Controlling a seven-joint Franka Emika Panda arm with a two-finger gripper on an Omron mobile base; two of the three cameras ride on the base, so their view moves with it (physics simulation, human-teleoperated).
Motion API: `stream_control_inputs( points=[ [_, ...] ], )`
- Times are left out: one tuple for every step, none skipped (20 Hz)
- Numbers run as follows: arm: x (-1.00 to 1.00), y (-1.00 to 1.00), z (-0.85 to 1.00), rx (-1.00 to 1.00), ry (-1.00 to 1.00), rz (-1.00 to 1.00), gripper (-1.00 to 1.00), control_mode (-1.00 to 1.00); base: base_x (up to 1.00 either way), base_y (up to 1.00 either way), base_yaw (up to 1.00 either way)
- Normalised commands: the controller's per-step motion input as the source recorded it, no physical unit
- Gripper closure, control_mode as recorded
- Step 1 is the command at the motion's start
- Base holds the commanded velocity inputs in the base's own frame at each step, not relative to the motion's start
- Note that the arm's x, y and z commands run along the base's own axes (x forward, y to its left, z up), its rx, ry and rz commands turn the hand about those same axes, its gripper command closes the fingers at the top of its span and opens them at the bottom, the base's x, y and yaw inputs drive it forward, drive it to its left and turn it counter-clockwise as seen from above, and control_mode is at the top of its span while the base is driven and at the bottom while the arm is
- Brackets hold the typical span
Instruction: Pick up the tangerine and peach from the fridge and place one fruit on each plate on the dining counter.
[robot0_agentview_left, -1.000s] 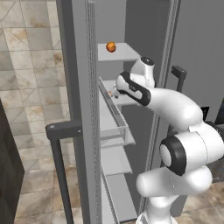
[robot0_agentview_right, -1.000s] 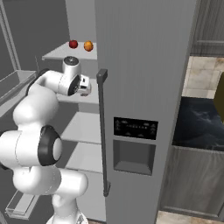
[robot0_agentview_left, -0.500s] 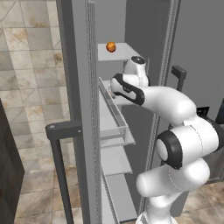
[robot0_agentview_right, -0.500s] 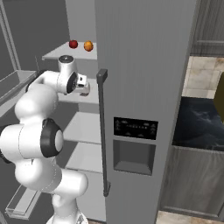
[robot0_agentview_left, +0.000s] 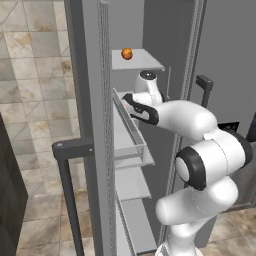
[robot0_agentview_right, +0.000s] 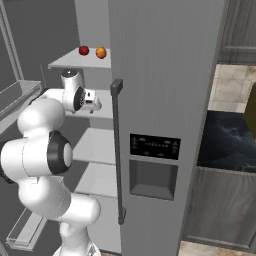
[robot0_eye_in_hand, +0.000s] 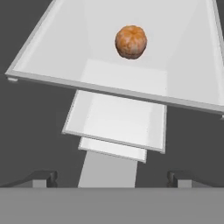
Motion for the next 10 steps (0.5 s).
stream_control_inputs(
  points=[
    [0.13,0.0,-0.32,-0.04,0.0,0.0,-1.0,-1.0,0.0,0.0,0.0],
    [0.19,0.0,-0.31,-0.03,0.0,0.0,-1.0,-1.0,0.0,0.0,0.0],
    [0.31,0.0,-0.24,-0.01,0.0,0.0,-1.0,-1.0,0.0,0.0,0.0],
    [0.37,0.0,-0.21,-0.01,0.0,0.0,-1.0,-1.0,0.0,0.0,0.0],
    [0.47,0.0,-0.17,-0.01,0.0,0.0,-1.0,-1.0,0.0,0.0,0.0],
    [0.51,0.0,-0.14,0.0,0.0,0.0,-1.0,-1.0,0.0,0.0,0.0],
    [0.54,0.0,-0.1,0.0,0.0,0.0,-1.0,-1.0,0.0,0.0,0.0],
    [0.5,0.0,-0.09,0.0,0.0,0.0,-1.0,-1.0,0.0,0.0,0.0],
    [0.49,0.01,-0.05,0.0,0.0,0.0,-1.0,-1.0,0.0,0.0,0.0],
    [0.47,0.0,0.0,0.0,0.0,0.0,-1.0,-1.0,0.0,0.0,0.0]
  ],
)
